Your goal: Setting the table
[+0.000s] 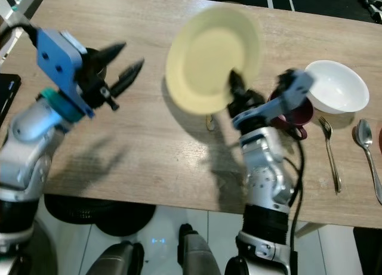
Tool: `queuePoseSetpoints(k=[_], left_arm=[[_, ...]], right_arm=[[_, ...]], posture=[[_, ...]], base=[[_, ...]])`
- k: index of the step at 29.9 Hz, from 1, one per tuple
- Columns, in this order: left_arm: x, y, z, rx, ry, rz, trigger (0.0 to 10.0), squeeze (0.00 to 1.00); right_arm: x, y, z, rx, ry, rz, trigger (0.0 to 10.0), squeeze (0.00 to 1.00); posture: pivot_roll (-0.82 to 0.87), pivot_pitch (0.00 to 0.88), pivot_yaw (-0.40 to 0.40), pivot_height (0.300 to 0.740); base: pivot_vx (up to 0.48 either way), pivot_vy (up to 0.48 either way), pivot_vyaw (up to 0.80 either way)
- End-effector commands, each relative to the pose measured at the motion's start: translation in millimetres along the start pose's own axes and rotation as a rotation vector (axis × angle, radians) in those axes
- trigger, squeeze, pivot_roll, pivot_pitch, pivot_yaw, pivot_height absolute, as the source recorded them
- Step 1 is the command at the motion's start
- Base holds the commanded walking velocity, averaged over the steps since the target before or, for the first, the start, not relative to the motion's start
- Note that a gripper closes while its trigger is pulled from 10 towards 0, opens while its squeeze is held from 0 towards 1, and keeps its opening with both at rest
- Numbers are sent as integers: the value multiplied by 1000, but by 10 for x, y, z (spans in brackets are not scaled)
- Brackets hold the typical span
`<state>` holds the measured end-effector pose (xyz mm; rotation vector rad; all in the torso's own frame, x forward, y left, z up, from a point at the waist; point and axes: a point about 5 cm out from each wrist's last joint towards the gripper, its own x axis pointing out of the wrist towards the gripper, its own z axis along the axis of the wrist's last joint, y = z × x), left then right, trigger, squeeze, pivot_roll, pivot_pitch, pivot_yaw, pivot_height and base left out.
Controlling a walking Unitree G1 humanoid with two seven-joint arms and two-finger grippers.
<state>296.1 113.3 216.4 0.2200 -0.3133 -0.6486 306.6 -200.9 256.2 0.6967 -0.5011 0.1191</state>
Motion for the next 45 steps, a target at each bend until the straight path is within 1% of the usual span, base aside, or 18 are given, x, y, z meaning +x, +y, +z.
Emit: queuePoseSetpoints(k=[1, 8, 10, 11, 12, 13, 16, 17, 18, 19, 20, 21, 22, 23, 30, 32, 35, 45], left_arm=[[-7, -39, -54, -3, 29, 14, 10000, 0], [-24, -59, -142, -4, 67, 51, 10000, 0], [-48, -32, -202, 0, 97, 103, 10000, 0], [-48, -32, -202, 0, 97, 103, 10000, 0], [-61, 5, -214, -6, 105, 135, 10000, 0], [-61, 5, -214, -6, 105, 135, 10000, 0], [-90, 126, -219, -30, 113, 221, 10000, 0], [-90, 126, -219, -30, 113, 221, 10000, 0], [-99, 170, -229, -37, 117, 254, 10000, 0], [-99, 170, -229, -37, 117, 254, 10000, 0], [-103, 210, -238, -48, 121, 282, 10000, 0], [-105, 230, -245, -53, 123, 300, 10000, 0], [-105, 230, -245, -53, 123, 300, 10000, 0], [-104, 243, -247, -49, 124, 315, 10000, 0], [-106, 243, -264, -44, 128, 332, 10000, 0], [-116, 234, -299, -38, 145, 340, 10000, 0], [-117, 238, -315, -38, 152, 354, 10000, 0], [-74, 243, -310, -49, 139, 381, 10000, 0]], right_arm=[[-28, -1, 57, 42, -43, -30, 10000, 0], [-42, -4, 78, 42, -66, -62, 10000, 0], [-123, -37, 28, -41, -47, -86, 10000, 0], [-123, -37, 28, -41, -47, -86, 10000, 0], [-168, -53, 9, -82, -39, -94, 10000, 0], [-168, -53, 9, -82, -39, -94, 10000, 0], [-236, -80, 9, -176, -32, -115, 10000, 0], [-236, -80, 9, -176, -32, -115, 10000, 0], [-252, -90, -1, -224, -27, -120, 10000, 0], [-252, -90, -1, -224, -27, -120, 10000, 0], [-279, -113, -38, -276, -14, -128, 10000, 0], [-299, -129, -64, -307, -5, -134, 10000, 0], [-299, -129, -64, -307, -5, -134, 10000, 0], [-334, -165, -101, -352, 5, -148, 10000, 0], [-394, -170, -181, -329, 25, -121, 10000, 0], [-421, -108, -275, -282, 65, -49, 10000, 0], [-421, -86, -353, -256, 86, -28, 10000, 0], [-399, -114, -391, -261, 73, -53, 10000, 0]], posture=[[38, 111, 49, 740], [38, 103, 50, 740], [36, 99, 50, 740], [36, 99, 50, 740], [31, 91, 50, 740], [31, 91, 50, 740], [28, 87, 50, 740], [28, 87, 50, 740], [25, 79, 50, 740], [25, 79, 50, 740], [26, 77, 49, 740], [26, 74, 48, 740], [26, 74, 48, 740], [31, 69, 47, 740], [30, 62, 52, 740], [35, 54, 60, 740], [40, 49, 61, 740], [35, 45, 56, 740]], base=[[0, 0, 0], [0, 0, 0], [0, 0, 0], [0, 0, 0], [0, 0, 0], [0, 0, 0], [0, 0, 0], [0, 0, 0], [0, 0, 0], [0, 0, 0], [0, 0, 0], [0, 0, 0], [0, 0, 0], [0, 0, 0], [0, 0, 0], [0, 0, 0], [0, 0, 0], [0, 0, 0]])
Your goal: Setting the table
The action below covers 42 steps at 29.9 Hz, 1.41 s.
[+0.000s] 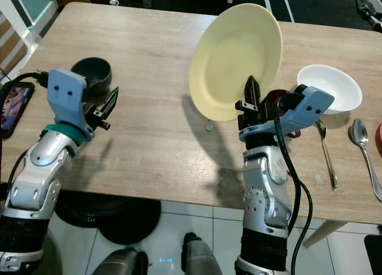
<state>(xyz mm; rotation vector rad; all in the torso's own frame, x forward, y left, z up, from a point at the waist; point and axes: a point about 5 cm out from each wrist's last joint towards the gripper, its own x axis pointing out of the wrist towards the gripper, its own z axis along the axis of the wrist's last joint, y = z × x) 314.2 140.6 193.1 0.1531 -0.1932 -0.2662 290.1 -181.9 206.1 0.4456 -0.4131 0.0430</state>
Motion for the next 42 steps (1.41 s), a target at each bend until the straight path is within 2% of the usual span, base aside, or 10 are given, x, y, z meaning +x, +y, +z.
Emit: queuePoseSetpoints(k=[1, 42], left_arm=[[10, -3, 0, 0, -4, 5, 10000, 0], [56, -72, 27, 0, -25, -38, 10000, 0]], right_arm=[[-2, -9, -11, -1, -9, -13, 10000, 0], [-12, -84, -41, -25, -11, -26, 10000, 0]], posture=[[35, 45, 56, 740], [21, 37, 71, 740]], base=[[0, 0, 0], [-356, 0, 0]])
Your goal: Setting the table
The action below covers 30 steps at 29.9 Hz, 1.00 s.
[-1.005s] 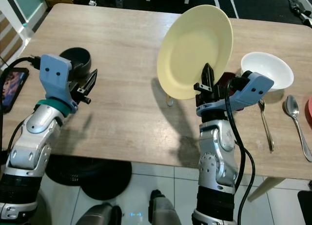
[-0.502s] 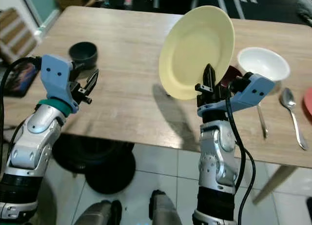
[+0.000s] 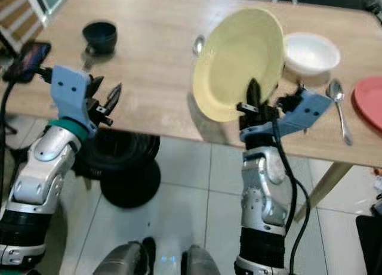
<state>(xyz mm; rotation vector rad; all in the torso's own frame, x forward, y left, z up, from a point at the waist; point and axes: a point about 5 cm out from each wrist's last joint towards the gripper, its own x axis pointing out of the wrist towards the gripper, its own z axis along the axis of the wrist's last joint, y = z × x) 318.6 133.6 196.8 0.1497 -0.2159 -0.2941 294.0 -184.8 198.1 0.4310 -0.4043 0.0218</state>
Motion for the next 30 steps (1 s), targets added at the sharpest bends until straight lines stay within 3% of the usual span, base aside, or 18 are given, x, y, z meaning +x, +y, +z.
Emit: queuePoseSetpoints(k=[1, 30], left_arm=[[-11, -23, -9, 2, 1, -12, 10000, 0], [4, -82, -15, -7, -3, -32, 10000, 0]], right_arm=[[-17, -21, 27, -6, -16, -7, 10000, 0], [-39, -74, 28, -20, -13, -27, 10000, 0]], posture=[[21, 37, 71, 740], [13, 49, 70, 740]], base=[[-375, 0, 0], [-367, 0, 0]])
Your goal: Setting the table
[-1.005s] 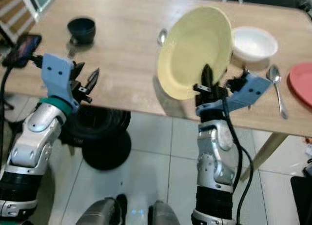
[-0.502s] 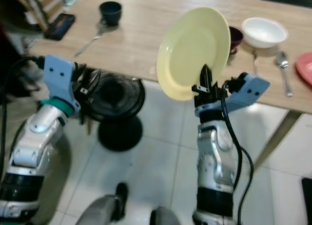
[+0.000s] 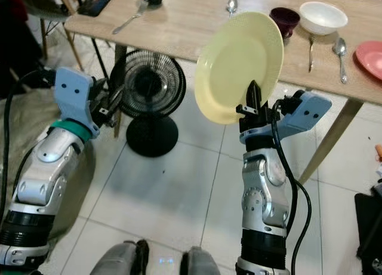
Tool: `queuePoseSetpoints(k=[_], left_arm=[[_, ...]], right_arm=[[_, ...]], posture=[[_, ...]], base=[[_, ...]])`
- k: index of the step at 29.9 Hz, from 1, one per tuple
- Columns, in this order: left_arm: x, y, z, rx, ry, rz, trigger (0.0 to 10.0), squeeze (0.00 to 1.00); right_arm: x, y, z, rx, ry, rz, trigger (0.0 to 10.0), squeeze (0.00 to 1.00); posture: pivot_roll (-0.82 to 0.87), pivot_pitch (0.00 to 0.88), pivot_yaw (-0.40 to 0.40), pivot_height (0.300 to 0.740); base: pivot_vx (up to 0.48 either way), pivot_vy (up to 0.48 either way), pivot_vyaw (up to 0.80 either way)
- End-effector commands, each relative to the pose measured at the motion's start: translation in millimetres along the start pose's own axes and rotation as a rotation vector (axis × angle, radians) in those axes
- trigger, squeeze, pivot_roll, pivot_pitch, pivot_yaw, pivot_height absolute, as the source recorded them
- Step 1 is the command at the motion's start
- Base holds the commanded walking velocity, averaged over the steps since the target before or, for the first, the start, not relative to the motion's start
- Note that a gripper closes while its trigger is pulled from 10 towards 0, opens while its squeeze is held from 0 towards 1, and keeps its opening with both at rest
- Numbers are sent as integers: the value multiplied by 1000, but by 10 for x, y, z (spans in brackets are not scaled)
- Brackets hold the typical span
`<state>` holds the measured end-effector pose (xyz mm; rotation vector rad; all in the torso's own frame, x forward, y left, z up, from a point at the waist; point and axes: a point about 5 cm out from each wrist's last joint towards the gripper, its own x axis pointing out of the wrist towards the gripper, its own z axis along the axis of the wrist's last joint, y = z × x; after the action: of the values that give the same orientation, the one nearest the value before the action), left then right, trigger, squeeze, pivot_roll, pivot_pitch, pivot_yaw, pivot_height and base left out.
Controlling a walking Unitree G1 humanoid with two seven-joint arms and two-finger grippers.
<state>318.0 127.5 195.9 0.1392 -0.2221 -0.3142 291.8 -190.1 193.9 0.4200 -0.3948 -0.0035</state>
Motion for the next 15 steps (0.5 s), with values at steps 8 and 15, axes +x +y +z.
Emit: queuePoseSetpoints(k=[8, 15], left_arm=[[-2, -27, -14, 3, 5, -16, 10000, 0], [4, -33, -13, 2, 5, -18, 10000, 0]], right_arm=[[-8, -13, 31, -6, -15, -4, 10000, 0], [-9, -15, 29, -6, -14, -5, 10000, 0]], posture=[[11, 51, 68, 740], [9, 51, 69, 740]], base=[[-320, 0, 0], [-318, 0, 0]])
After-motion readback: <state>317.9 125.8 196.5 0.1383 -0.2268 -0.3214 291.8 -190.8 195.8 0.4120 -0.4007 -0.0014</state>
